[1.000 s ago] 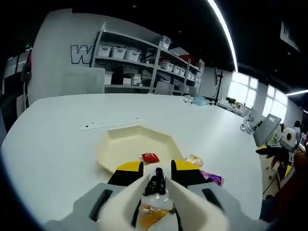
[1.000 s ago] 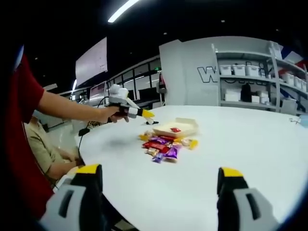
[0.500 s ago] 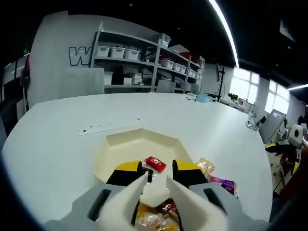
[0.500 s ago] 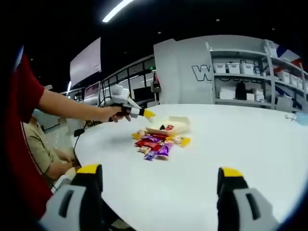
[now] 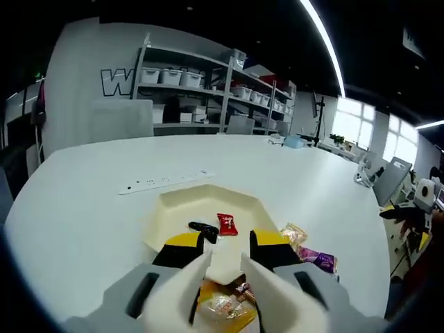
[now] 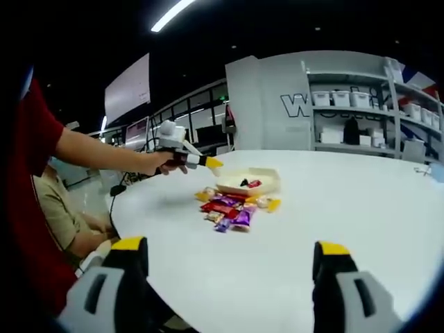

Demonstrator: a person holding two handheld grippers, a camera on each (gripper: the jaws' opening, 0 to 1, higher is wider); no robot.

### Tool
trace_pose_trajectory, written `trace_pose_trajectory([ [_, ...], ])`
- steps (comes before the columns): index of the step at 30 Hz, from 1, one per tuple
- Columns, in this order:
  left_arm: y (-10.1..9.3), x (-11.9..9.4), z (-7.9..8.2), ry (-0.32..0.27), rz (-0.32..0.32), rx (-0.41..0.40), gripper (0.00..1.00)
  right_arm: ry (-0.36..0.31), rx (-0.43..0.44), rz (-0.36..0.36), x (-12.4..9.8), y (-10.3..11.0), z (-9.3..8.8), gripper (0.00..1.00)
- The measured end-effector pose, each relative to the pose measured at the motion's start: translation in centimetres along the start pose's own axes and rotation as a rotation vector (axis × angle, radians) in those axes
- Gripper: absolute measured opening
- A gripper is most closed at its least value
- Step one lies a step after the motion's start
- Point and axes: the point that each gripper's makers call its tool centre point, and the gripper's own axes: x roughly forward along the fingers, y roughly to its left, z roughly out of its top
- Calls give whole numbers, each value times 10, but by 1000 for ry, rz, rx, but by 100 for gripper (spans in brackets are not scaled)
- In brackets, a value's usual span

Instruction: Place the target food into the container with the food tongs after gripping and lifting it, then release it inside without dropping or visibly crushing the food.

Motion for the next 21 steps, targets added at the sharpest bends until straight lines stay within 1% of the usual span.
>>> trace_pose_trajectory([
  [7,-2,-6,-10,20,1,11,25,-7,-10,14,1,7,2,99],
  [9,-1,-9,-17,27,6,0,25,-6,-12,17,0,9,2,99],
  [13,-2,-16,-32,38,8,3,25,-7,-16,19,-1,11,3,98],
  [17,-1,-20,-39,42,15,-10,25,-3,-23,22,0,13,2,98],
  [21,-3,-22,-46,57,14,23,25,-2,-28,28,1,16,4,98],
])
